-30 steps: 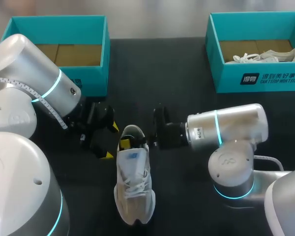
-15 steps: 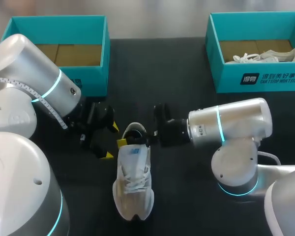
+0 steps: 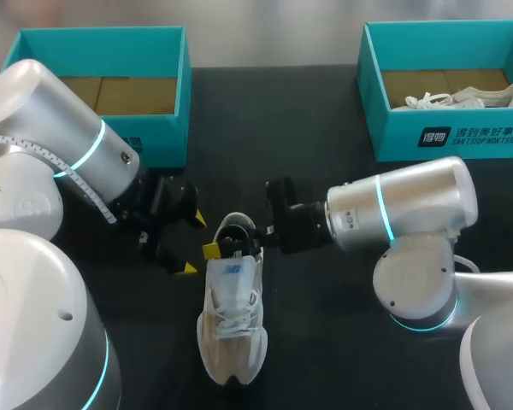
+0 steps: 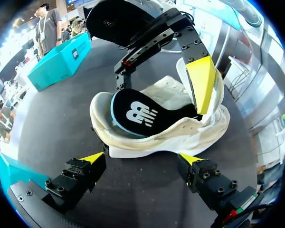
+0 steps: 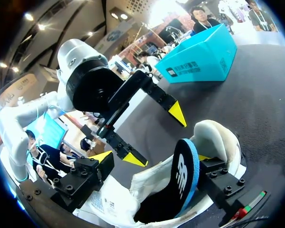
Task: Take the shoe out of the shoebox, open the shoe tongue, remove and reinsert the insole, then place the shoe into the shoebox
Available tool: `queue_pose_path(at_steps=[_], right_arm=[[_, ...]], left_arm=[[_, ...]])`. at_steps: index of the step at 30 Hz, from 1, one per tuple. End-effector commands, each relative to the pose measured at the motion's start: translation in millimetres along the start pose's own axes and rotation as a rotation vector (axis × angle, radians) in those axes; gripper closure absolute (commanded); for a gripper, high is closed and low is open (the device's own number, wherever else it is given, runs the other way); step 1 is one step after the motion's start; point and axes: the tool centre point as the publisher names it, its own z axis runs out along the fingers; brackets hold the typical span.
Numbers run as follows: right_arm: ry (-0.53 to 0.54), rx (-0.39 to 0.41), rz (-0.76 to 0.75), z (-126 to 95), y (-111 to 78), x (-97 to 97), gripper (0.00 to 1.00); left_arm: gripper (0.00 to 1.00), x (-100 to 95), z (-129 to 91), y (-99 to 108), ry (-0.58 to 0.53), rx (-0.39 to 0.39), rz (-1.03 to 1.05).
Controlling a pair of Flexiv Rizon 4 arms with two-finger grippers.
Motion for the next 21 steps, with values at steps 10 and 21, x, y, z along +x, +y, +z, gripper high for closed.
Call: queue_pose_path(at_steps=[10,21], right_arm=[[-0.059,0.015,0.006,-6.4,0.8,10.3,0.00],[-0.108,0.030,0.014,-14.3,2.3,10.6,0.00]], left_arm=[[0.00,-3.2,-10.5,6.9,-0.001,0.030,0.012],[0.00,-4.7,-20.9,9.4,0.013,0.069,0.046]])
